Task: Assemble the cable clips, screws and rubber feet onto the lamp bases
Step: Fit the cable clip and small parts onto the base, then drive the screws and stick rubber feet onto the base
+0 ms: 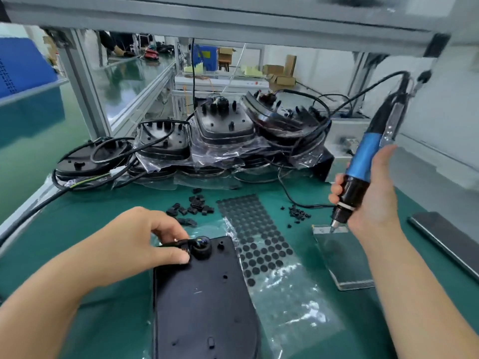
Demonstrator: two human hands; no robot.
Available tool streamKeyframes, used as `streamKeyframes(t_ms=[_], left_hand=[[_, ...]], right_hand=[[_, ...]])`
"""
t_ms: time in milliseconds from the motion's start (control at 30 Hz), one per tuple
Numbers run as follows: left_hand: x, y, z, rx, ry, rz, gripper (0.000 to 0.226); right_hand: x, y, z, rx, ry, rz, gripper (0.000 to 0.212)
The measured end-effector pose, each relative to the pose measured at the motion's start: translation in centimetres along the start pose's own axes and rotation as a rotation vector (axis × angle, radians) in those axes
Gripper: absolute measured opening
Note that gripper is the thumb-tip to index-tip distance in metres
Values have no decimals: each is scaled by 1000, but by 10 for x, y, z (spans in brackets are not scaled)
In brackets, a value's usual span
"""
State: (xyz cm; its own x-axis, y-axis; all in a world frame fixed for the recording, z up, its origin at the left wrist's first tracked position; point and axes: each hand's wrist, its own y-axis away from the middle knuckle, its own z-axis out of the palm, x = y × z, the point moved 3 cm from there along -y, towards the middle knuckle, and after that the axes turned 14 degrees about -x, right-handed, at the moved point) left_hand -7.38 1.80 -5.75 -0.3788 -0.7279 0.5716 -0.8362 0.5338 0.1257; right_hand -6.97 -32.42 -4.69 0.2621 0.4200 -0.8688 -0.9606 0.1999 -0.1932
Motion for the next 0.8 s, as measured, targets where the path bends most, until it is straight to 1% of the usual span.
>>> streamKeyframes(t_ms=[100,133,167,200,267,300,367,467,533,600,667,700,733,800], left_hand=[[3,-1,-3,-9,-81,-42,22],[8,-1,-2,12,-122,-52,23],[15,-2,0,37,-155,-54,28],[25,-3,4,53,-194,-43,44],[45,-5,22,40,-304,-10,83],[54,-7,32,14,-358,-9,94],[67,-13,47,-37,-428,-13,96],[85,-31,56,-103,-547,1,87],[95,-47,63,-197,-674,2,96],[99,-61,73,-343,-782,-77,111],[98,-71,80,-450,-773,-146,112],[96,-74,83,-471,-733,-160,109],[94,-76,84,-473,-688,-166,105],[92,-78,83,-442,-623,-166,100]], right_hand=[[-1,-2,-27,69,29,6,66],[-1,-3,-33,88,45,14,65],[0,-4,-39,107,60,21,64],[0,-5,-42,124,70,25,62],[3,-7,-47,149,93,32,56],[5,-7,-48,162,108,35,52],[8,-7,-50,189,121,36,42],[13,-6,-53,220,122,58,39],[16,-5,-54,229,136,91,39],[17,-4,-56,248,155,107,41],[16,-3,-60,268,219,121,43],[15,-2,-61,281,294,135,45],[14,-1,-63,306,433,159,48],[9,1,-66,422,833,179,50]])
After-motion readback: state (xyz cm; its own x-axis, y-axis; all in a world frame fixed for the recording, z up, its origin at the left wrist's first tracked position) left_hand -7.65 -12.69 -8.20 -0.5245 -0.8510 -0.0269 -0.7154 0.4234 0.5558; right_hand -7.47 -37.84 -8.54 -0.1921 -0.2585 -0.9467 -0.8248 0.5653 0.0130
